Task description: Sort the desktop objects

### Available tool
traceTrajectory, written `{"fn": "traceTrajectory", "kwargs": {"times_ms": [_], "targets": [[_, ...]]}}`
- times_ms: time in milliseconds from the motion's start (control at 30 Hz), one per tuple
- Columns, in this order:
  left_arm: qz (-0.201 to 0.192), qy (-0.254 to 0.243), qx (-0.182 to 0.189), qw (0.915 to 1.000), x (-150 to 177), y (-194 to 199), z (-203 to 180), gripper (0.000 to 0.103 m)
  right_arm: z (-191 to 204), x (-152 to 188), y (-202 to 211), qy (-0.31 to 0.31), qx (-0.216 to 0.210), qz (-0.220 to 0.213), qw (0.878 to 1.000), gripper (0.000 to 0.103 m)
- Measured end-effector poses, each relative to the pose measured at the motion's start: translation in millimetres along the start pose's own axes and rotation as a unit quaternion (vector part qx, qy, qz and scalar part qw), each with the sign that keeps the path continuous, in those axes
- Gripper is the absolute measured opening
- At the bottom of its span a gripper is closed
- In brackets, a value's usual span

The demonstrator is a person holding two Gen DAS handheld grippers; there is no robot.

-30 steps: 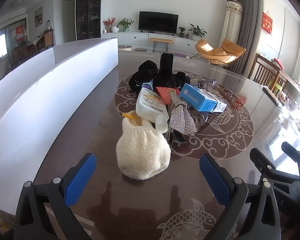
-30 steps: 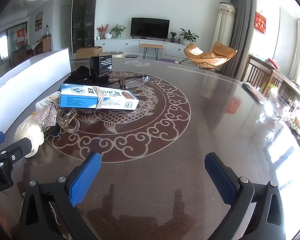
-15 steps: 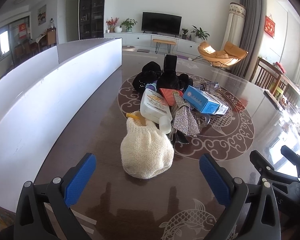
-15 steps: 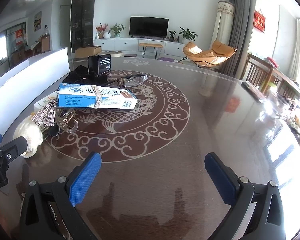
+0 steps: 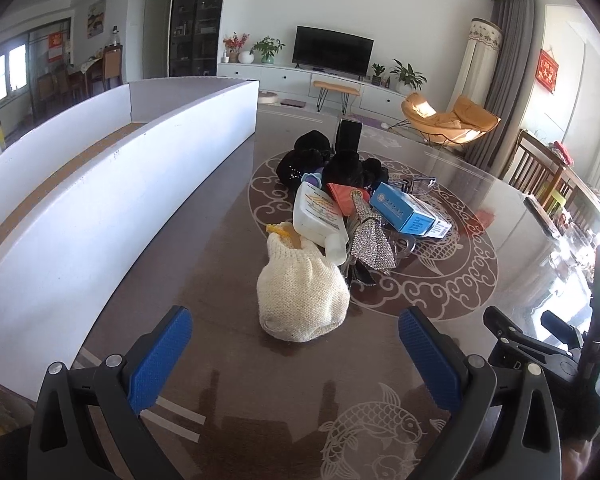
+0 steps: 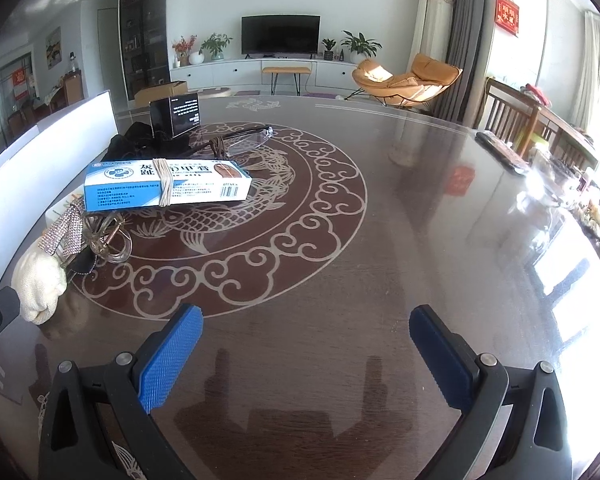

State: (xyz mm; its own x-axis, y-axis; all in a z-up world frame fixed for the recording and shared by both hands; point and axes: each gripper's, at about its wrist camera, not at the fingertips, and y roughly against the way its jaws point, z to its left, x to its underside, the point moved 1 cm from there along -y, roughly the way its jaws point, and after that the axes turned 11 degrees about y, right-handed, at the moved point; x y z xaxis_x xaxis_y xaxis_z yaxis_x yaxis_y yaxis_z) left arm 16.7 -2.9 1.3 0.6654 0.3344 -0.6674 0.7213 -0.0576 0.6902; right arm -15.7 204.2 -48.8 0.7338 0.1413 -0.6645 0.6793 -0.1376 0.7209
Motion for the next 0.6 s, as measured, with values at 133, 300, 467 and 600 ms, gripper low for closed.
{"fn": "traceTrajectory", "kwargs": {"times_ms": [133, 300, 467, 600], "targets": [[-0.035, 0.001, 0.005, 0.9994, -3.2, 47.3, 9.9, 0.103, 0.8, -0.1, -0.4, 0.003, -0.004, 0.0, 1.0, 0.103], [-0.014, -0.049, 0.0, 0.9987, 3.1, 56.7, 3.4, 0.103, 4.7, -0.6, -3.2, 0.012, -0.001, 0.006, 1.0, 0.103], [0.029, -0.084, -0.013, 0.996, 12.6, 26.3, -17.4, 0.103, 2.7, -0.1, -6.1, 0.008, -0.007, 0.009, 1.0, 0.103], [0.037, -0.107, -0.025, 0.9932, 21.9, 12.6, -29.4, 0.103, 6.7, -0.6, -10.3, 0.017, 0.007, 0.022, 1.0, 0.103]]}}
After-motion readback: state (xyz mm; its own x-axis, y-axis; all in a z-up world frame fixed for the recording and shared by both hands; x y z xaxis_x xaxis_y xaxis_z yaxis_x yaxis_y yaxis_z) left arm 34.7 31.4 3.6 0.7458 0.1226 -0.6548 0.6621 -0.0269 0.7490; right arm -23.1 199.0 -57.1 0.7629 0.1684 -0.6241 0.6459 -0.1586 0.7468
